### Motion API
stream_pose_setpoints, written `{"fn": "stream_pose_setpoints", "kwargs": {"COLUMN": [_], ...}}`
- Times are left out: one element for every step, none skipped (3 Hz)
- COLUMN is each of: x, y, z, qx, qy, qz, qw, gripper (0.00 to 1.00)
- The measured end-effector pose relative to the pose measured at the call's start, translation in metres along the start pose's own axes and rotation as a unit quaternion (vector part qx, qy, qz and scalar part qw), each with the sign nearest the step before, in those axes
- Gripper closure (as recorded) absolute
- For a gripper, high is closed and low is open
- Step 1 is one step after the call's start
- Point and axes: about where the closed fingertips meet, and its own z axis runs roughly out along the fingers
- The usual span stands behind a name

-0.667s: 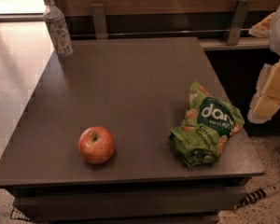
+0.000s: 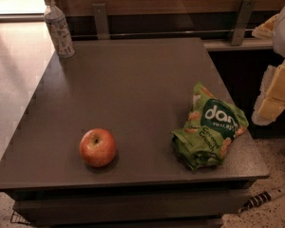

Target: Move green rice chip bag near blue plastic bottle

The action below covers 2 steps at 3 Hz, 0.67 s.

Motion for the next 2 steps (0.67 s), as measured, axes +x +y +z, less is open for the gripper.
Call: {"fn": "stream_pose_setpoints", "kwargs": {"x": [-0.001,-0.012], "y": [-0.002,0.004], "z": [0.026,0.054], "qx": [-0.024,-0.047], "qy": [-0.017,-0.034], "qz": [-0.018,-0.044], "qw": [0.9994,0.9974], "gripper": [0.00,0.00]}}
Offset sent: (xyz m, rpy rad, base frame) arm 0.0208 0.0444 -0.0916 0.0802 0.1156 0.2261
